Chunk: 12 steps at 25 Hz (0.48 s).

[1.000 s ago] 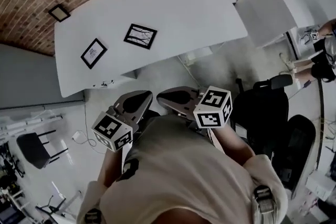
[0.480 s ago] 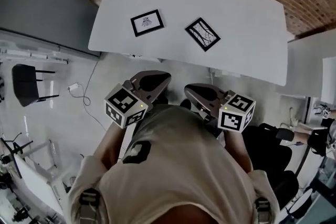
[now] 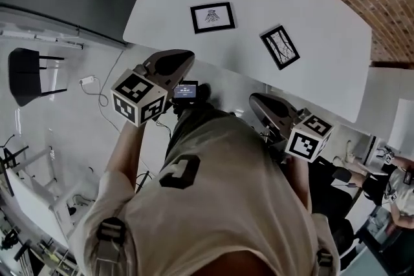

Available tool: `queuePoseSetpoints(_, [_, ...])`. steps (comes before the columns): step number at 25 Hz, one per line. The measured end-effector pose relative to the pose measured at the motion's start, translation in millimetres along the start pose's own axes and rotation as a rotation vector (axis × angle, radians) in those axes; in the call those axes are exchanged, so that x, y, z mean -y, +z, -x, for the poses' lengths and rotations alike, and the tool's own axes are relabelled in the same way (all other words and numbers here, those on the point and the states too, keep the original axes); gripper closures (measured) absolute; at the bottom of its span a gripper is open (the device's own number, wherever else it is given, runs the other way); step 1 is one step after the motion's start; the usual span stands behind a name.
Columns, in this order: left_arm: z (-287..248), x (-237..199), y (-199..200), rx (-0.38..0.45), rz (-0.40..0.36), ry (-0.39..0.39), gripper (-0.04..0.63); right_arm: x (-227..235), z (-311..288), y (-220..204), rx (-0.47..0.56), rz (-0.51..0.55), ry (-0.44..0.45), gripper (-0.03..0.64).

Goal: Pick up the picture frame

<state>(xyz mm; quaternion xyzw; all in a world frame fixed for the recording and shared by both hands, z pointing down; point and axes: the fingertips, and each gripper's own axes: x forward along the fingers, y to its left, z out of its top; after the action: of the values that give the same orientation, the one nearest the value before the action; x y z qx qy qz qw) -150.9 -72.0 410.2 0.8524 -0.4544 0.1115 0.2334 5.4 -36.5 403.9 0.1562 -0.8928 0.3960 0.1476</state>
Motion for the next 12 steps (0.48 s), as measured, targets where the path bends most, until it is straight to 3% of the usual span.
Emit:
queuePoseSetpoints(7, [3.0,-48.6,-14.3,-0.008,0.059,0.032,0.591,-0.5,-34.9,12.4,-0.045,-0.003,-0.021,0.612])
queuePoseSetpoints(12, [-7.2,-73.2,-17.2,-0.023,0.035,0.062,0.591,-3.1,-56.0,16.8,-0.076,0.006,-0.025,0.612])
